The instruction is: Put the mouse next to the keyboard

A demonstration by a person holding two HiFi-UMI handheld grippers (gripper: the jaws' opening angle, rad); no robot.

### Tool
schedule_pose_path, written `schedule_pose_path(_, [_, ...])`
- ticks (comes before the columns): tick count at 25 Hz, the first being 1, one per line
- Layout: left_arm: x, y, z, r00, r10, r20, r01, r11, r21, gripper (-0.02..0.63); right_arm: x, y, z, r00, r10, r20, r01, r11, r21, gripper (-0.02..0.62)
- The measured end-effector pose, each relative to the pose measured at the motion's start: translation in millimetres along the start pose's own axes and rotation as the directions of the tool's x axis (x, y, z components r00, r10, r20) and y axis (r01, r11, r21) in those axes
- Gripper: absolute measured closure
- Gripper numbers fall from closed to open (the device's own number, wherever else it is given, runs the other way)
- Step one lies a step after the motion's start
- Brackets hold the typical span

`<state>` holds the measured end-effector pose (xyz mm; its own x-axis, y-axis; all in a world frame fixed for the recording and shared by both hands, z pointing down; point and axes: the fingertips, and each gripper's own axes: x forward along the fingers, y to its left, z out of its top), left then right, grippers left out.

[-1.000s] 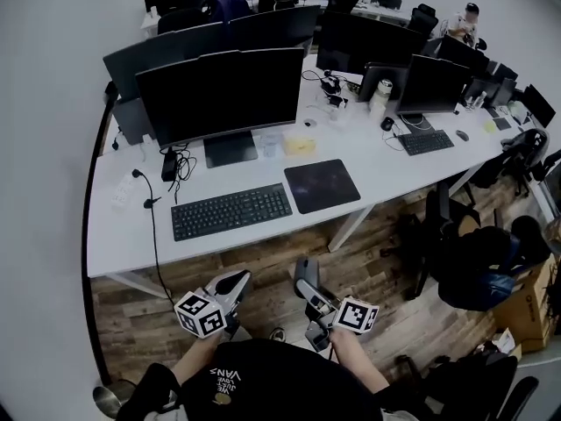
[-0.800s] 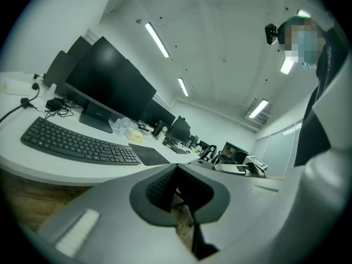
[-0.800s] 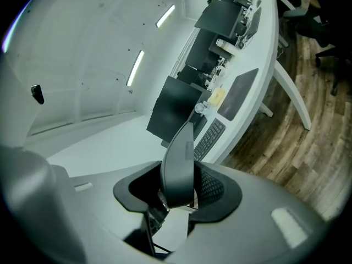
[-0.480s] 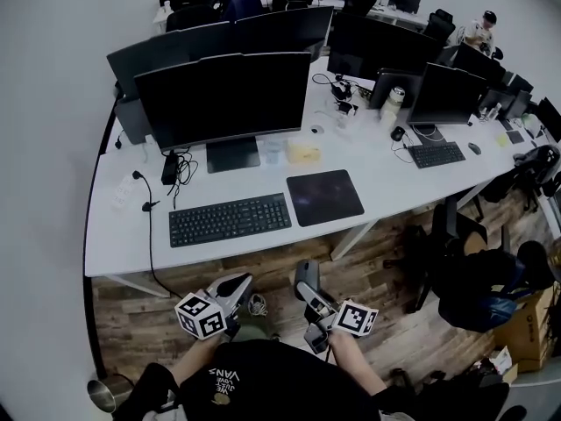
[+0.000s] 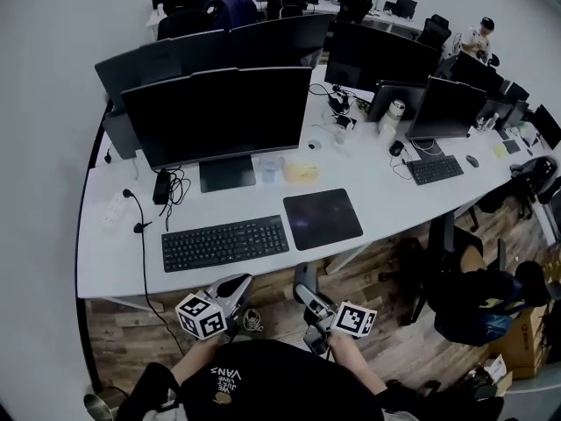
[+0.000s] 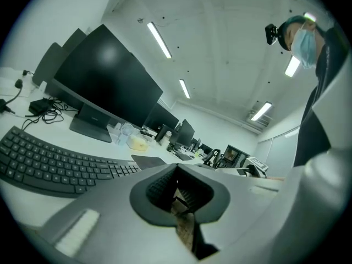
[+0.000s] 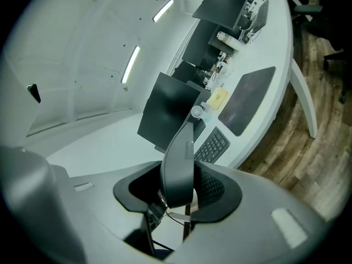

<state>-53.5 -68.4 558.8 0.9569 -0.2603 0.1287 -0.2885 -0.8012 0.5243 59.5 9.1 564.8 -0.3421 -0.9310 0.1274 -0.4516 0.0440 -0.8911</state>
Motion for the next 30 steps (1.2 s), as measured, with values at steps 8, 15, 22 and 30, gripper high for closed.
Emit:
schedule_pose_path(8, [25, 50, 24, 0.999, 0.031, -0.019, -0.031, 1.000, -0.004, 0.604, 47, -24, 45, 1.000, -0.030, 0.009, 0.030, 0.999, 0.018, 0.417])
schedule_pose_path(15, [50, 87, 51, 0.999, 0.032, -0.027, -0.031, 0.999, 0.021, 0.604, 95, -43, 74, 1.000, -0.015, -0.017, 0.015, 1.000, 0.007, 0.417])
schedule_pose_path(22, [81, 110, 54, 0.989, 0.146, 0.020, -0.145, 0.989, -0.020, 0.604, 122, -75, 104, 0.991, -0.010, -0.134, 0.012, 1.000, 0.017, 0.417])
schedule_pose_path(30, [115, 111, 55, 0.937, 0.320, 0.141, -0.307, 0.945, -0.111, 0.604, 152, -102, 136, 0.934, 0.028, -0.356, -0.039, 0.999, -0.024, 0.417])
